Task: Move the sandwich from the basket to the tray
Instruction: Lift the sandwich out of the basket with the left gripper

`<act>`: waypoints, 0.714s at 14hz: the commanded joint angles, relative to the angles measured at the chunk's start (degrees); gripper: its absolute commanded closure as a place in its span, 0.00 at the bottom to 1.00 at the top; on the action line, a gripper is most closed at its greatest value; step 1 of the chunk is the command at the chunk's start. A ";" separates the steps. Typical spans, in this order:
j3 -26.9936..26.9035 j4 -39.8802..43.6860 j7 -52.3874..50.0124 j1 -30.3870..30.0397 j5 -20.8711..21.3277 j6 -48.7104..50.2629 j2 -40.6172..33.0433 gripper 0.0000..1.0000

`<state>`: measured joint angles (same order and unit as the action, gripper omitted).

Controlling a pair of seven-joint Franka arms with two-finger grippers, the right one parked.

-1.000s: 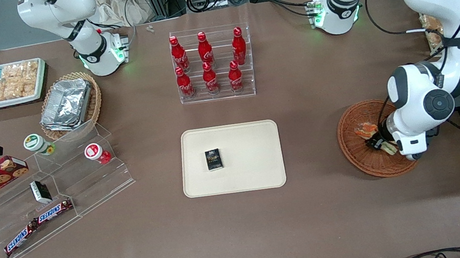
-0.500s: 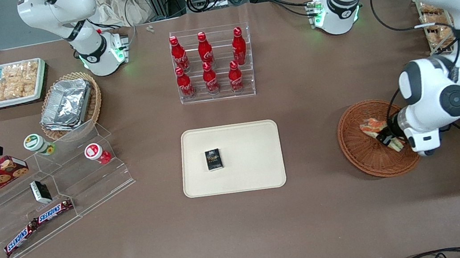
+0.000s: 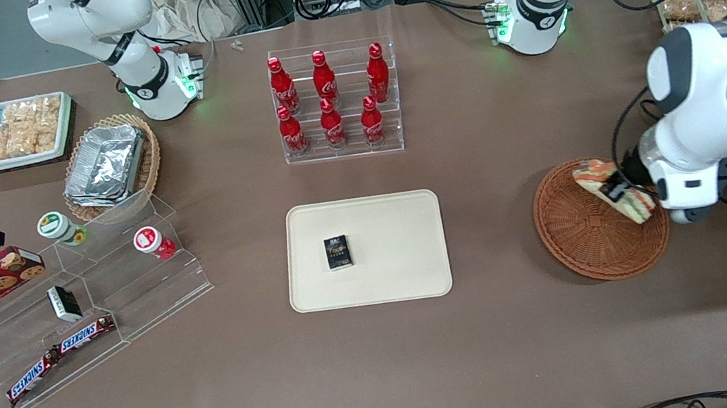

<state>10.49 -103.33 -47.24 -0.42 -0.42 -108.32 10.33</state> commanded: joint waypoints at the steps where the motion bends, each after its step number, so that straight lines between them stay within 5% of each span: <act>1: 5.31 2.95 3.97 0.15 -2.65 1.71 1.10 1.00; 6: 15.24 2.69 10.13 0.76 -2.85 -5.13 5.22 1.00; 10: 15.79 1.99 9.89 6.47 1.38 -14.61 11.81 1.00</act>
<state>26.21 -101.96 -38.47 4.35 -0.48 -119.22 18.78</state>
